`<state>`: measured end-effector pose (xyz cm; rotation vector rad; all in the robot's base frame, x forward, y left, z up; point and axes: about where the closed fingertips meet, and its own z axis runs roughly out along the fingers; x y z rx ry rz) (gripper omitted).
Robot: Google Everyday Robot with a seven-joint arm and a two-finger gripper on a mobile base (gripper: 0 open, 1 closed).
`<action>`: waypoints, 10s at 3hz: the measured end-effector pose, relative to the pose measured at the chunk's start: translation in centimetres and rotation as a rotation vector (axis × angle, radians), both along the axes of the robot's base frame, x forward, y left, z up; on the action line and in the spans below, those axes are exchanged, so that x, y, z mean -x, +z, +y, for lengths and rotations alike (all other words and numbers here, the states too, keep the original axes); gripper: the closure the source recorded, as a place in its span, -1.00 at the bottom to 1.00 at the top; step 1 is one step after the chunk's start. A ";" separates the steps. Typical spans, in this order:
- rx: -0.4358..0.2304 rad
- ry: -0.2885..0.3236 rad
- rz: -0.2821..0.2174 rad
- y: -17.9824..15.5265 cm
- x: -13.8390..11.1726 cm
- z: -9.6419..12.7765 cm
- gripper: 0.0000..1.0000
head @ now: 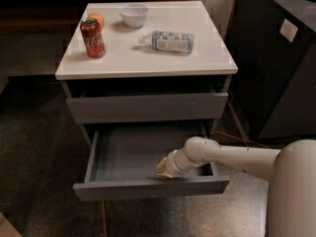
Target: Place coke can into middle drawer
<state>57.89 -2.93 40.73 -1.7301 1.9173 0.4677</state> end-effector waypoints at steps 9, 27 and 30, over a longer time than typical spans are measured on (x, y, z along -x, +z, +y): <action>-0.188 0.125 -0.148 23.5 0.0 4.7 -0.77; -0.452 -0.263 -0.098 48.8 -26.5 19.4 -1.00; -0.492 -0.173 -0.054 50.4 -25.1 23.1 -0.19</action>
Offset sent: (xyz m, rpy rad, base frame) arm -0.0453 0.0109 0.0114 0.0295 0.0307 0.0023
